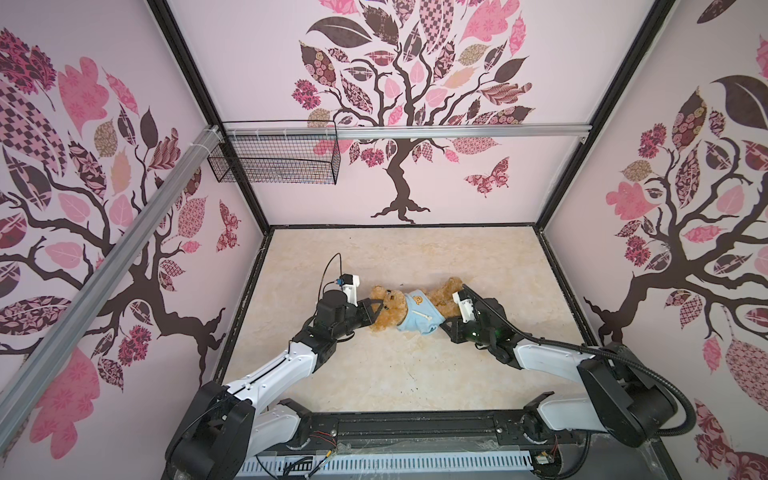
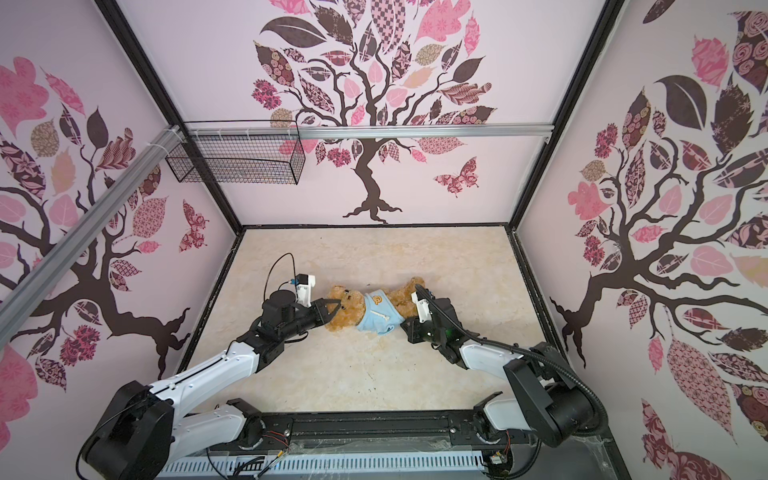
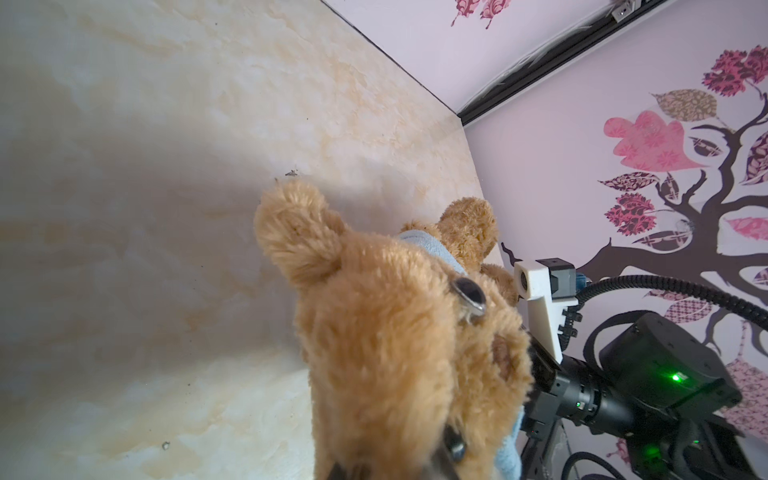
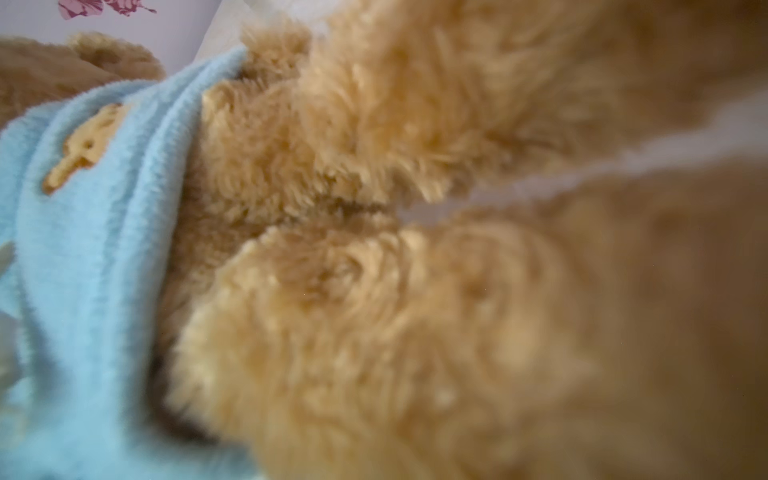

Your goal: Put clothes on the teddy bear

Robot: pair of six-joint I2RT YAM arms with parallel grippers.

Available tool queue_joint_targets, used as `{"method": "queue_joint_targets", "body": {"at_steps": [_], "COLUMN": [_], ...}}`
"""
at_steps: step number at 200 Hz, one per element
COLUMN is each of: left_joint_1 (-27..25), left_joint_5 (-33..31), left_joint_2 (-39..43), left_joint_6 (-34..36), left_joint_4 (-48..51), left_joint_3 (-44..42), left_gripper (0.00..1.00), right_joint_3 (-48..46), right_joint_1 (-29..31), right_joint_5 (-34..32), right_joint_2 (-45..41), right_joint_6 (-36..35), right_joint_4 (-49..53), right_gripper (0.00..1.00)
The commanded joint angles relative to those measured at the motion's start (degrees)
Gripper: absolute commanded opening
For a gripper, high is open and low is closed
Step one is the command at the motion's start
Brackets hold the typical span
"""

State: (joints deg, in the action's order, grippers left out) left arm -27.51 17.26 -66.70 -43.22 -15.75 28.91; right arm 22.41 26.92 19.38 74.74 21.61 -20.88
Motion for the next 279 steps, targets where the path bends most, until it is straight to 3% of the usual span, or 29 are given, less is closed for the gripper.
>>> {"method": "queue_joint_targets", "body": {"at_steps": [1,23,41,74,122,142,189,234,279], "left_joint_1": [0.1,-0.4,-1.1,-3.4,-4.3,-4.4,-4.5,-4.5,-1.6], "left_joint_5": [1.2,1.0,1.5,0.9,1.1,1.4,1.5,0.3,2.1], "left_joint_2": [1.0,2.1,3.1,3.8,3.5,3.2,3.3,4.5,7.2], "left_joint_6": [6.9,10.8,14.0,18.7,19.5,19.6,19.0,19.3,16.4], "left_joint_4": [-6.0,-5.5,-4.4,-1.7,-1.6,-1.5,-1.9,-1.0,0.5], "left_joint_3": [-0.7,-1.6,-1.4,-0.4,0.3,0.6,0.6,0.6,-0.4], "left_gripper": [0.00,0.00,0.00,0.00,0.00,0.00,0.00,0.00,0.00], "right_joint_3": [-0.6,-0.2,1.5,8.3,13.1,13.6,12.3,8.8,1.6], "right_joint_1": [-0.1,-0.1,-0.3,-1.3,-2.9,-2.7,-1.4,-2.6,-11.5], "right_joint_5": [-0.9,0.7,4.7,14.0,18.3,21.3,21.4,17.0,13.6], "right_joint_2": [-9.4,-17.3,-18.9,-8.8,6.3,10.0,14.7,11.0,7.5], "right_joint_6": [-2.7,-2.0,-0.1,1.8,2.9,4.2,5.5,5.3,10.4], "right_joint_4": [9.0,11.8,10.6,7.6,1.2,-1.5,-5.3,-4.2,-7.2], "right_gripper": [0.23,0.32,0.38,0.42,0.43,0.41,0.30,0.00,0.00]}}
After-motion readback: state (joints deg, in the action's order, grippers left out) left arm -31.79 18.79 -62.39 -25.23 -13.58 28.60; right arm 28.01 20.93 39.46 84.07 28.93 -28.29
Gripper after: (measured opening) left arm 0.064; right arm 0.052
